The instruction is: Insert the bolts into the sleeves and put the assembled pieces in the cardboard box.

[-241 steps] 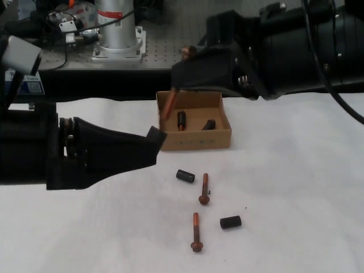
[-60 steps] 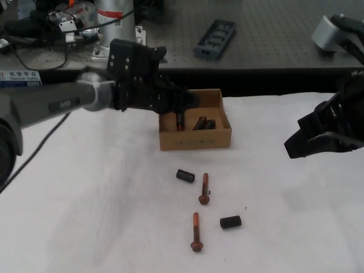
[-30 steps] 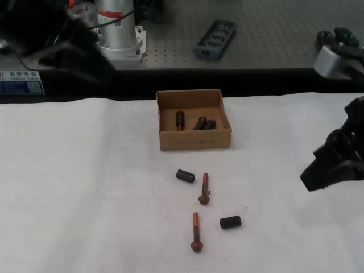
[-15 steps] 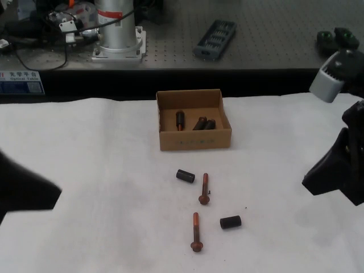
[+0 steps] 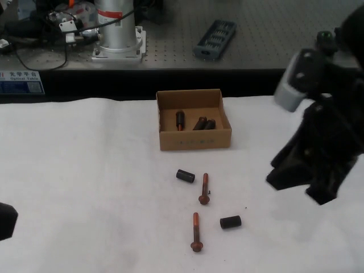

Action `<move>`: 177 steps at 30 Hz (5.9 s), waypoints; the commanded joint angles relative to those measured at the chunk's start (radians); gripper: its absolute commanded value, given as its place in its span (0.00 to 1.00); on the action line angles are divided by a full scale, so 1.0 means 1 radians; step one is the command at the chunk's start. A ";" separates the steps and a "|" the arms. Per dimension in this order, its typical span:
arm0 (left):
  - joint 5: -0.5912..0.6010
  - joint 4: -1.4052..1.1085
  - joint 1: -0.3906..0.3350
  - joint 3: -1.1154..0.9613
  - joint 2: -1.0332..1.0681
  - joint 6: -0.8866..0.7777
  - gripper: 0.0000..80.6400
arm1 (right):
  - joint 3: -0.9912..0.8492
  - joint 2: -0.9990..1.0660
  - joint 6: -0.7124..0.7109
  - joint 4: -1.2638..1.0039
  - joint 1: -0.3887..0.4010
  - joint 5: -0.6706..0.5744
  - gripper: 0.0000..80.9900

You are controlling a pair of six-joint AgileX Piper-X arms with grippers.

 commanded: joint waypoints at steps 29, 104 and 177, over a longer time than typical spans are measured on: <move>-0.001 -0.117 -0.001 -0.001 -0.034 -0.017 0.01 | -0.004 0.305 -0.263 -0.186 0.076 0.228 0.40; -0.032 -0.123 -0.001 -0.001 -0.034 -0.030 0.01 | -0.004 0.521 -0.330 -0.252 0.061 0.355 0.30; -0.212 -0.828 -0.354 -0.004 1.049 -0.564 0.27 | -0.004 -0.211 0.255 0.165 0.061 0.268 0.04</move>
